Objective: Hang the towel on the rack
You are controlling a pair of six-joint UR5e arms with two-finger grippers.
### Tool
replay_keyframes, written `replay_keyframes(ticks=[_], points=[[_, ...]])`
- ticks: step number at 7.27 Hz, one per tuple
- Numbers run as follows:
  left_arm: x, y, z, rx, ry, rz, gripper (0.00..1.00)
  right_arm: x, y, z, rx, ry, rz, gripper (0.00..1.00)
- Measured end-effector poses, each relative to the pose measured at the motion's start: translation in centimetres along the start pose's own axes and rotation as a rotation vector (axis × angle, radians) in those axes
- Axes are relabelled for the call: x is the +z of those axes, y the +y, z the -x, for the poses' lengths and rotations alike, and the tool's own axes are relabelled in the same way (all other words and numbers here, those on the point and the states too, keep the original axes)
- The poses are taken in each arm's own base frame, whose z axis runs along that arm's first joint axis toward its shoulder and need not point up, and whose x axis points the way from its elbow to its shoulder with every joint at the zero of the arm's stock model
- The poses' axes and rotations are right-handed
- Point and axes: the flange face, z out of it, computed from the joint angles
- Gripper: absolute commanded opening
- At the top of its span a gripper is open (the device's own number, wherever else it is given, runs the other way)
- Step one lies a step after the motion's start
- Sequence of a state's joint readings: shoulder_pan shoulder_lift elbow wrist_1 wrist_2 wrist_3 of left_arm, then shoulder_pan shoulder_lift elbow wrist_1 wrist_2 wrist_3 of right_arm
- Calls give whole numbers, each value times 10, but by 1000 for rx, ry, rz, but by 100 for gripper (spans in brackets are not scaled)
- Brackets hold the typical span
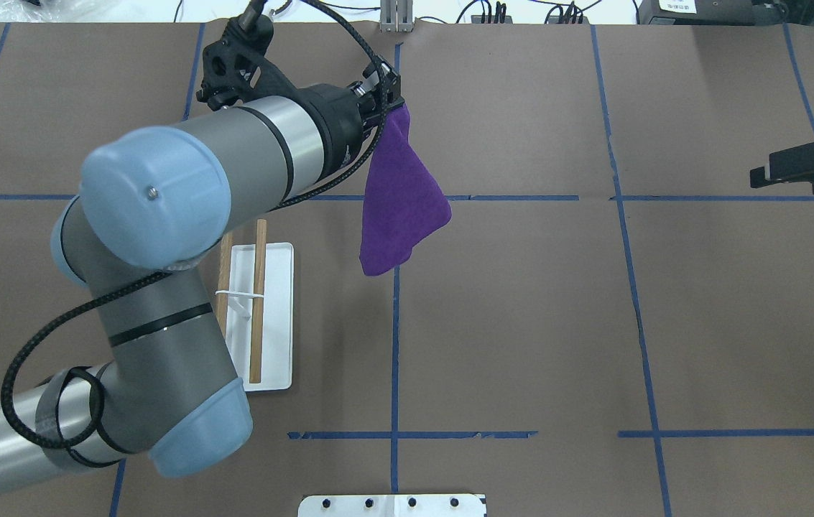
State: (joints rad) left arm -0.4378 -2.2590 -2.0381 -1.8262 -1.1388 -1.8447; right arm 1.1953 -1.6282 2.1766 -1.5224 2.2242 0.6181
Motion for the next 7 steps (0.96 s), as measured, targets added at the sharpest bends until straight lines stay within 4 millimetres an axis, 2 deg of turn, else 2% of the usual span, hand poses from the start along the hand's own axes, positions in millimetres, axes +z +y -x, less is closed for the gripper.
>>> replay_keyframes(ticks=[1, 2, 4, 5, 7], points=[[-21, 9, 20, 29, -18, -43, 0, 3, 0, -15, -26, 47, 56, 100], [-34, 15, 48, 58, -43, -76, 0, 5, 0, -27, -55, 84, 109, 100], [-42, 31, 90, 78, -82, -116, 0, 5, 1, -44, -91, 130, 162, 100], [-43, 32, 109, 88, -103, -134, 0, 5, 0, -47, -96, 138, 168, 100], [-48, 9, 164, 148, -177, -176, 0, 6, -1, -51, -91, 140, 173, 100]])
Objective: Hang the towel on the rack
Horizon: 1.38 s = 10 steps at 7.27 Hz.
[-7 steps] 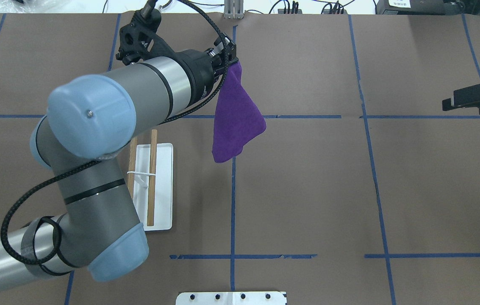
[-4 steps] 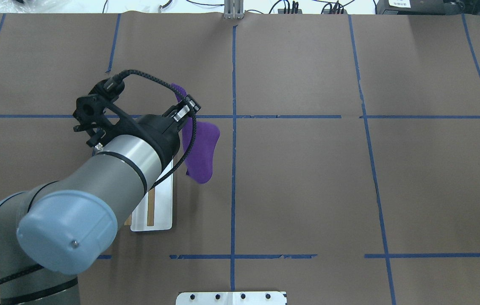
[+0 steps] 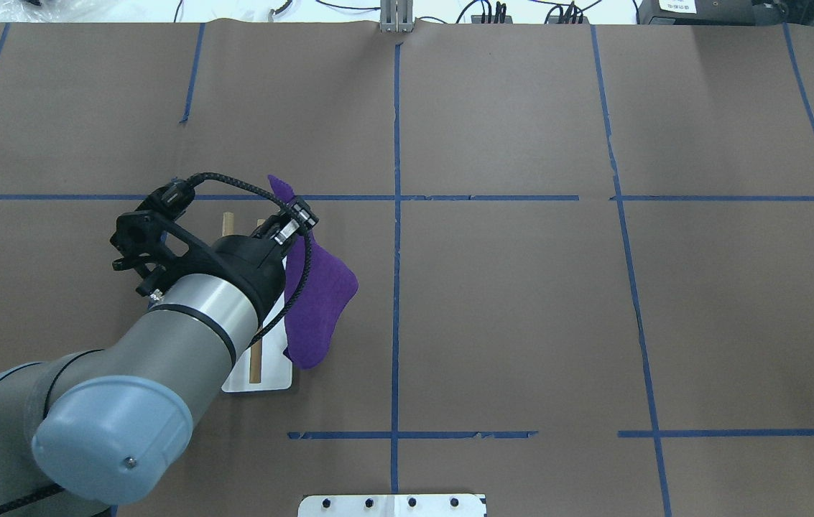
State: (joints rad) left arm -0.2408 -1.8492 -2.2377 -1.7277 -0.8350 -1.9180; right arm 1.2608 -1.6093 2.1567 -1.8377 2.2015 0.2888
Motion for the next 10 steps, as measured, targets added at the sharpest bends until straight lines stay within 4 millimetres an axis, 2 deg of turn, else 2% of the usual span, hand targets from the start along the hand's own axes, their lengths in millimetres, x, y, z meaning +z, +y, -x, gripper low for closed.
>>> replay_keyframes(ticks=[2, 4, 5, 6, 8, 9, 10], points=[[6, -21, 51, 62, -72, -40, 0, 7, -2, -7, 21, 1, 15, 100], [14, -36, 105, 139, -158, -75, 0, 5, -13, -3, 22, -3, 0, 100], [18, -39, 124, 169, -191, -84, 18, 7, -16, -8, 31, -1, 0, 100], [20, -40, 134, 184, -208, -87, 99, 9, -18, -17, 51, 2, 3, 100], [32, -31, 149, 230, -246, -73, 100, 10, -19, -37, 66, 6, 1, 100], [35, -30, 153, 269, -270, -33, 100, 12, -17, -52, 54, 10, 2, 100], [38, -36, 151, 317, -293, 11, 100, 15, -15, -75, 36, 15, 8, 100]])
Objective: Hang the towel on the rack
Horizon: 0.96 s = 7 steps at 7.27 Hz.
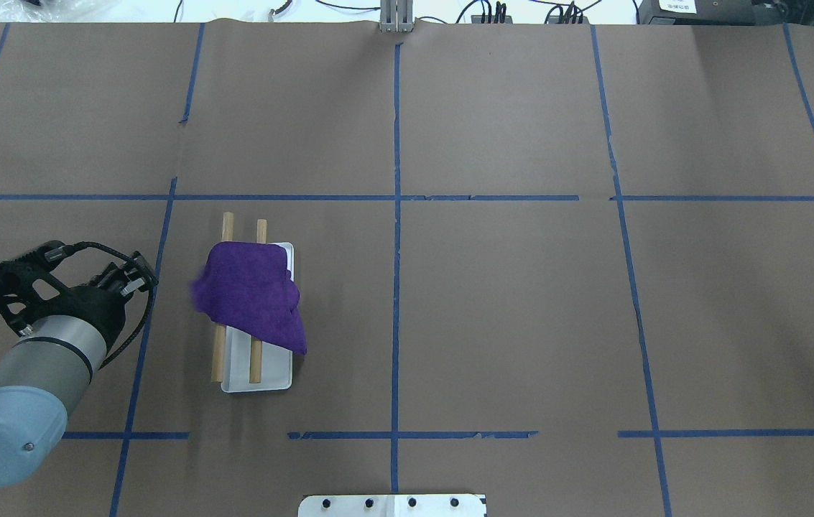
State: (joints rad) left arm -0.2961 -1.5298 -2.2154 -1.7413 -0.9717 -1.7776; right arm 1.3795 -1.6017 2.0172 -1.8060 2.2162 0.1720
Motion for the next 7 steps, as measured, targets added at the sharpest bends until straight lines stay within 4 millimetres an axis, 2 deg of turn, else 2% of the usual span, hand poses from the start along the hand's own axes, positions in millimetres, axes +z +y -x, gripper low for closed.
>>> replay_keyframes(ticks=[2, 3, 5, 7], points=[[7, -30, -5, 106, -19, 93, 100, 6, 2, -50, -27, -11, 12, 100], [10, -47, -7, 165, -19, 143, 100, 6, 4, -68, -12, -24, 12, 100], [20, -89, 1, 319, -21, 210, 100, 6, 9, -91, 28, -35, 12, 100], [34, -144, 27, 490, -18, 310, 100, 12, 15, -101, 49, -39, 23, 100]])
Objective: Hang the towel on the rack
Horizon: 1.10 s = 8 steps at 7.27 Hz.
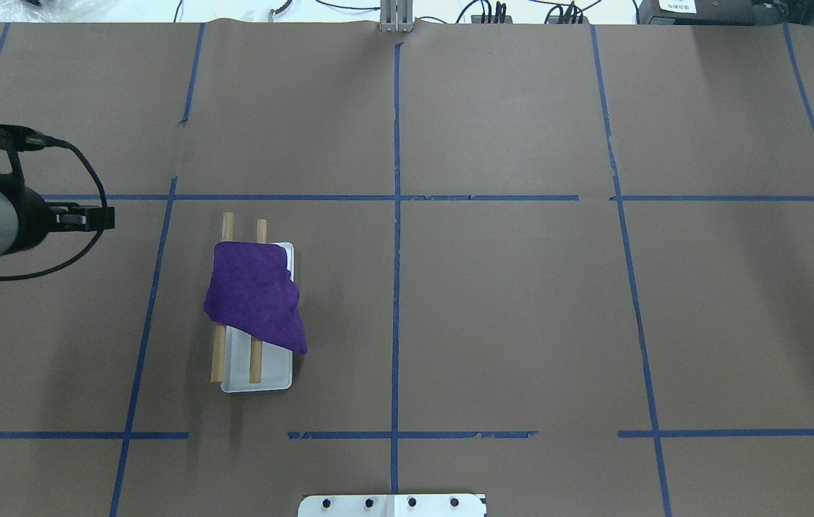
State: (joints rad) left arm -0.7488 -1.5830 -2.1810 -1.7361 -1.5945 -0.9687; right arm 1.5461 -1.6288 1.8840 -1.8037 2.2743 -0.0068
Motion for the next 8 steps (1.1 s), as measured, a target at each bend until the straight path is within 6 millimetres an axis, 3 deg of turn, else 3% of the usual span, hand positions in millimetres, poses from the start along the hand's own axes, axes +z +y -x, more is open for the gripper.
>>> replay_keyframes(ticks=[2, 4, 6, 8], points=[[3, -40, 75, 136, 50, 127, 100, 6, 3, -4, 12, -24, 11, 100], [16, -65, 171, 217, 96, 226, 100, 15, 3, -10, 4, -36, -6, 100], [24, -75, 260, 253, 53, 289, 100, 33, -2, -24, -15, -57, -35, 100], [26, -77, 334, 261, 12, 341, 100, 46, -1, -32, -7, -87, -40, 100]])
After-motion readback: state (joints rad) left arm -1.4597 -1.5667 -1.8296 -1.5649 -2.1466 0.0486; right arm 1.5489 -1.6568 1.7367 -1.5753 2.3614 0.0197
